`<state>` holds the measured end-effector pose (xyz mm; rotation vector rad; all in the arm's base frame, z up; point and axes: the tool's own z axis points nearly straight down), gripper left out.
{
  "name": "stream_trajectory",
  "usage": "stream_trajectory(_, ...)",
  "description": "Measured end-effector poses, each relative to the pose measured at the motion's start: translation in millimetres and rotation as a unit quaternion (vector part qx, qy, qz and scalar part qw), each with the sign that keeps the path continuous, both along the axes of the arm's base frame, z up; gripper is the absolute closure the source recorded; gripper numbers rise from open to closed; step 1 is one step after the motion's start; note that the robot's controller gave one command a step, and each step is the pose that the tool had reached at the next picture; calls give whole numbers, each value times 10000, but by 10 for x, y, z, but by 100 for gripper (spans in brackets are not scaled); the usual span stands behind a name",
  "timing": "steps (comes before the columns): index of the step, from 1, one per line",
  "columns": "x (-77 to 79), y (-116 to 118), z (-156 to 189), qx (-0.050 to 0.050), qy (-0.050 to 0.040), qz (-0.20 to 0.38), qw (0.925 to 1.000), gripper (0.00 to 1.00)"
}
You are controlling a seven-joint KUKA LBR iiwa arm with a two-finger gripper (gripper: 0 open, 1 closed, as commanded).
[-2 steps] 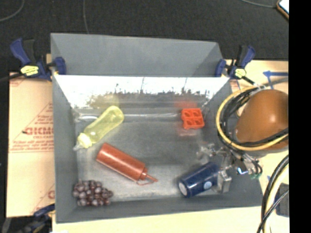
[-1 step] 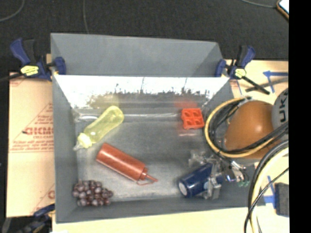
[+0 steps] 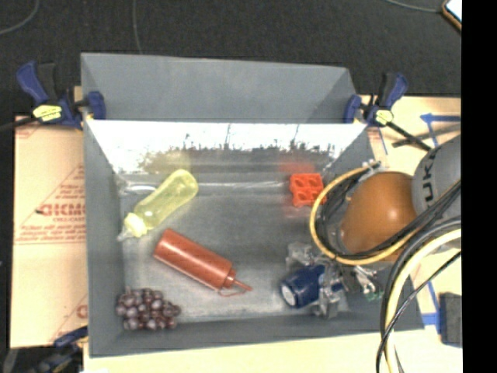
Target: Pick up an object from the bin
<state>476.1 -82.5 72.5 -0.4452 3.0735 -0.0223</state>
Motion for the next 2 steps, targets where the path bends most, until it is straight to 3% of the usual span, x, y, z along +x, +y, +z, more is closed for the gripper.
stream_trajectory(1,-25,132,-21,49,103,-701,9975,100)
stream_trajectory(2,-25,130,-21,47,104,-697,9975,100)
